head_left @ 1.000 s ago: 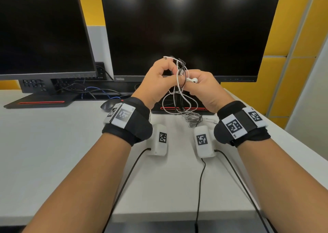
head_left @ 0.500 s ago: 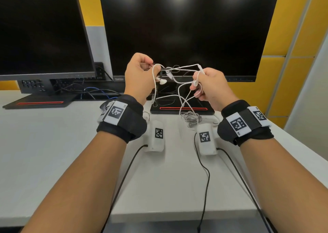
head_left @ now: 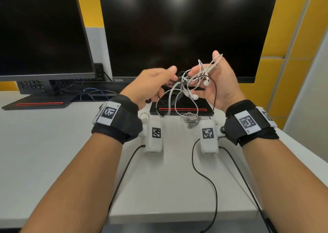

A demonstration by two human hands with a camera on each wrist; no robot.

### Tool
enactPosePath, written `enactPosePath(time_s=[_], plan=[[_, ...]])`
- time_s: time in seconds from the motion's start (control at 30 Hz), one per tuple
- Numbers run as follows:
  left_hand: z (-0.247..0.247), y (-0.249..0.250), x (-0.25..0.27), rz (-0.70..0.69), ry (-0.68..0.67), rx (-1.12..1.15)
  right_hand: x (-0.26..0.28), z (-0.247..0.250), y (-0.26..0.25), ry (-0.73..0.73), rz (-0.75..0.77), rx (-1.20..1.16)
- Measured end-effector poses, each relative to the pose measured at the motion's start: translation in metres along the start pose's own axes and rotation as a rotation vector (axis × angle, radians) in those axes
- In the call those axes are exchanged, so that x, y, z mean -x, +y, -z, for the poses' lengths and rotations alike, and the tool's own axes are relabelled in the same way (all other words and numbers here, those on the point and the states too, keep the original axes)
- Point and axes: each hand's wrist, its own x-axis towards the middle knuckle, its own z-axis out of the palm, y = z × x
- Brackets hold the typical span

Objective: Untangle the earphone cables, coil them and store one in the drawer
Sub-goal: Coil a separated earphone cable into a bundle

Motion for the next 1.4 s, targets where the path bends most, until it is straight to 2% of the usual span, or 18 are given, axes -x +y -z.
enactPosePath(time_s=[0.07,0.13,0.37,0.5,0.57,0.7,0.83,0.9,1.0,1.07,1.17,1.23,1.33,1.4], plan=[[-0.004,0.001,0.003,0.065,-0.176,-0.057,0.001,-0.003,0.0,-0.027,0.0,0.047],[-0.005,0.0,0.003,0.102,-0.28,-0.086,0.003,-0.006,-0.001,-0.056,0.001,0.151],[-0.009,-0.004,0.004,0.059,-0.361,-0.224,0.007,-0.007,0.002,-0.206,-0.012,0.348],[-0.01,-0.008,0.002,-0.005,-0.377,-0.309,0.005,-0.005,0.004,-0.2,0.006,0.388],[-0.008,-0.009,0.001,-0.031,-0.349,-0.294,0.003,-0.003,0.005,-0.125,0.026,0.362],[-0.005,-0.005,0.0,-0.065,-0.17,0.008,0.001,-0.001,0.005,0.143,0.035,0.415],[-0.001,-0.005,-0.006,-0.091,0.065,0.167,-0.004,0.001,0.001,0.298,-0.081,0.419],[0.0,-0.008,-0.009,-0.076,0.199,0.192,-0.003,0.002,-0.003,0.304,-0.152,0.399],[0.005,-0.011,-0.013,-0.053,0.366,0.212,0.003,0.007,-0.004,0.196,-0.12,0.387],[0.006,-0.013,-0.015,-0.072,0.377,0.182,0.005,0.008,-0.003,0.196,-0.08,0.383],[0.002,-0.012,-0.015,-0.108,0.312,0.168,0.004,0.006,-0.003,0.201,-0.024,0.418],[-0.001,-0.011,-0.014,-0.154,0.258,0.186,0.005,0.005,-0.002,0.115,-0.025,0.484],[-0.003,-0.01,-0.011,-0.205,0.215,0.242,0.008,0.004,0.0,-0.031,-0.036,0.72],[-0.003,-0.01,-0.01,-0.232,0.209,0.276,0.008,0.002,0.002,-0.017,-0.016,0.894]])
